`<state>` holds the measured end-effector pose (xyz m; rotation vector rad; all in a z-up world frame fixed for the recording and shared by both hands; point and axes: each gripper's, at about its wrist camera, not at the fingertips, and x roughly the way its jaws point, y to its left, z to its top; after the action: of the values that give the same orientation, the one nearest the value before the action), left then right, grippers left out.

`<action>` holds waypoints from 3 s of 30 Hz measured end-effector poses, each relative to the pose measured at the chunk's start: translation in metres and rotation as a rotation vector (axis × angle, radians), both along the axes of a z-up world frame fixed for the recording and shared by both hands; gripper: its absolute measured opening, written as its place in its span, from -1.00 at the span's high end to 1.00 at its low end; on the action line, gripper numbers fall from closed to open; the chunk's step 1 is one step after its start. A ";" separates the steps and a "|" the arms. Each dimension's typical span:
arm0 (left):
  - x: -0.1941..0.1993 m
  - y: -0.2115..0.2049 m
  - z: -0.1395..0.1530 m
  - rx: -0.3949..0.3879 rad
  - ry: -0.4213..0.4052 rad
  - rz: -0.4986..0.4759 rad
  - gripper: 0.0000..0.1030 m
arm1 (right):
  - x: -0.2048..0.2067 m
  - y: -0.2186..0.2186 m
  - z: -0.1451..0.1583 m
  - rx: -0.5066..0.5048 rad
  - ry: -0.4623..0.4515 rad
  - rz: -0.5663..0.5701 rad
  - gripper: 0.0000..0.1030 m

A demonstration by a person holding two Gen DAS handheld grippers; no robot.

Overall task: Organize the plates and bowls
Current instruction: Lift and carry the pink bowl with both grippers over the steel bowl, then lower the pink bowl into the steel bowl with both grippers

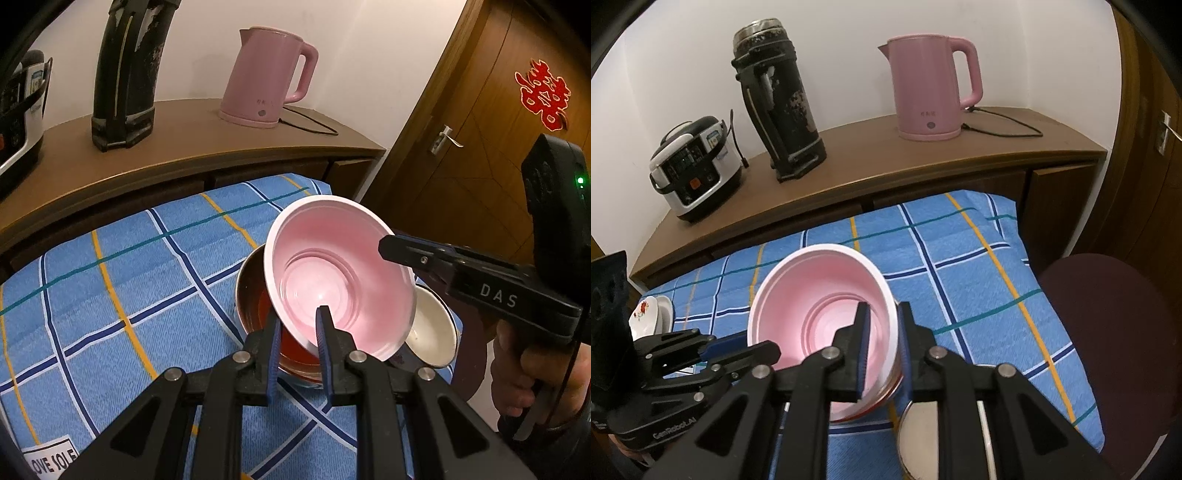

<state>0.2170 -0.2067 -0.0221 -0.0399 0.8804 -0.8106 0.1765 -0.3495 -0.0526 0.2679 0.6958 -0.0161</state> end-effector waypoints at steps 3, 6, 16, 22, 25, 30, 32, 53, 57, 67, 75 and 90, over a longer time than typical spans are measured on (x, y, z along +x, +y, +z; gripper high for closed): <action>0.001 0.000 -0.001 -0.002 0.011 -0.004 0.63 | 0.003 0.000 -0.001 -0.005 0.009 0.000 0.68; 0.002 0.000 -0.002 0.000 0.024 -0.010 0.63 | 0.006 0.000 -0.001 -0.011 0.016 0.000 0.68; 0.003 -0.001 -0.008 -0.001 0.056 -0.025 0.63 | 0.013 0.000 -0.004 -0.029 0.038 0.001 0.66; 0.004 -0.002 -0.010 -0.002 0.083 -0.036 0.63 | 0.017 0.001 -0.006 -0.044 0.047 0.003 0.65; 0.003 -0.002 -0.011 -0.007 0.093 -0.042 0.63 | 0.020 0.000 -0.007 -0.049 0.052 0.003 0.65; 0.006 -0.001 -0.011 -0.009 0.095 -0.042 0.63 | 0.023 0.000 -0.011 -0.054 0.060 0.004 0.65; 0.006 -0.001 -0.011 -0.009 0.092 -0.040 0.63 | 0.024 0.000 -0.013 -0.053 0.065 0.007 0.65; 0.005 0.003 -0.010 -0.020 0.072 -0.035 0.63 | 0.025 -0.001 -0.021 -0.045 0.085 0.026 0.66; 0.005 0.002 -0.011 -0.027 0.075 -0.031 0.63 | 0.025 0.001 -0.022 -0.046 0.087 0.027 0.66; 0.002 0.001 -0.010 -0.014 0.053 -0.035 0.63 | 0.023 0.004 -0.024 -0.073 0.098 0.043 0.68; 0.000 0.002 -0.008 -0.004 0.034 -0.036 0.63 | 0.021 0.014 -0.023 -0.178 0.125 0.079 0.67; -0.005 -0.001 -0.005 0.035 -0.017 -0.045 0.63 | 0.018 0.013 -0.023 -0.169 0.124 0.079 0.66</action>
<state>0.2121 -0.2079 -0.0270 0.0178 0.8815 -0.8357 0.1943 -0.3360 -0.0754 0.0777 0.8229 -0.0159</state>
